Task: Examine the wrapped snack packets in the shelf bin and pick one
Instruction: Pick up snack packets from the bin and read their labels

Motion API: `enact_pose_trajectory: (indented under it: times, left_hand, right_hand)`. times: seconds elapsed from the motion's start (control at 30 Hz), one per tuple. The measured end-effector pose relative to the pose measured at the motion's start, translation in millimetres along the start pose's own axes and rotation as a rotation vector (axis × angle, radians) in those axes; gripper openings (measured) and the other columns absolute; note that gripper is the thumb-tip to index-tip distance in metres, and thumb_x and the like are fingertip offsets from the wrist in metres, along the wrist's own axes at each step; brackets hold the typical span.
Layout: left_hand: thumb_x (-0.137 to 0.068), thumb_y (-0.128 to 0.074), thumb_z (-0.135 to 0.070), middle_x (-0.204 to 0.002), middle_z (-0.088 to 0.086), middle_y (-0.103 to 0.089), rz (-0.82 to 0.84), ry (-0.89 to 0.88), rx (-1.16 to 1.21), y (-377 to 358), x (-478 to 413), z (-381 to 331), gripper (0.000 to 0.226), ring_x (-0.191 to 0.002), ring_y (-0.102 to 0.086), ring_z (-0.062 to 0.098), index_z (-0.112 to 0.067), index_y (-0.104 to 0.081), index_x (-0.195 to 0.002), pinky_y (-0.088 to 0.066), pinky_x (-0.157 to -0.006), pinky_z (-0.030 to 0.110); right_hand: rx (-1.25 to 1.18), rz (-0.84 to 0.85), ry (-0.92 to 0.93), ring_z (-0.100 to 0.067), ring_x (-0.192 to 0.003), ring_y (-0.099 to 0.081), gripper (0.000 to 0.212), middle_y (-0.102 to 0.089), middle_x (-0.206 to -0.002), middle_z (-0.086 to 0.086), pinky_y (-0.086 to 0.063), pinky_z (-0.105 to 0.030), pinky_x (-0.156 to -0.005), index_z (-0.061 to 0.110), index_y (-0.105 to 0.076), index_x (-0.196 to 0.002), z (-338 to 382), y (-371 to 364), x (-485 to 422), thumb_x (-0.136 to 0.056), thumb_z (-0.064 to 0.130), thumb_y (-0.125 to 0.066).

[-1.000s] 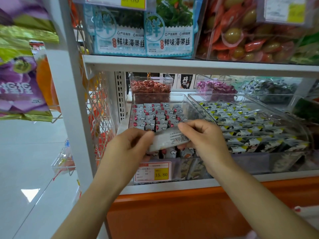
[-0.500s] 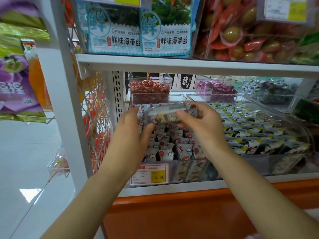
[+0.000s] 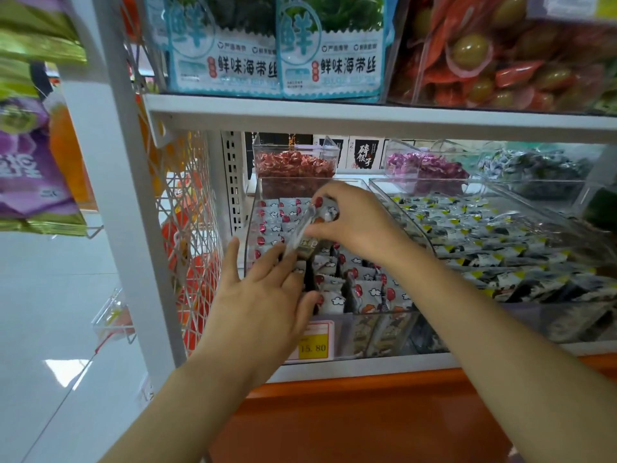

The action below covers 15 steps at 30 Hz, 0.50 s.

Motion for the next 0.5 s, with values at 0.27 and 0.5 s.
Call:
enact_pose_trajectory:
  times: [0.27,0.5]
  left_hand:
    - [-0.092,-0.023,-0.037,-0.122,0.000,-0.064,-0.120,-0.050,-0.006,6,4,2,0.053,-0.128,-0.049,0.020,-0.017,-0.068,-0.112,-0.022,-0.108,0.063]
    - [-0.089,-0.027,-0.035,-0.124,0.003,-0.064,-0.175,-0.050,0.000,11,7,10,0.051,-0.129,-0.048,0.022,-0.015,-0.067,-0.114,-0.020,-0.106,0.064]
  right_hand:
    - [0.371,0.333,0.117,-0.020,-0.108,-0.044,0.019,-0.059,-0.090,0.005,-0.040,-0.035,-0.083,0.018,-0.067,-0.100,7,-47,-4,-0.092,0.031,-0.056]
    - [0.064,0.278,0.052,-0.014,-0.099,-0.061,0.023,-0.067,-0.100,0.004,-0.047,-0.031,-0.087,0.013,-0.070,-0.099,4,-34,-24,-0.089,0.005,-0.052]
Point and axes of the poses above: each hand's wrist, its own x-axis away from the middle knuckle, its own y-axis out of the back of the hand, z = x × y, the point moved 6 cm from there along -x, towards the middle knuckle
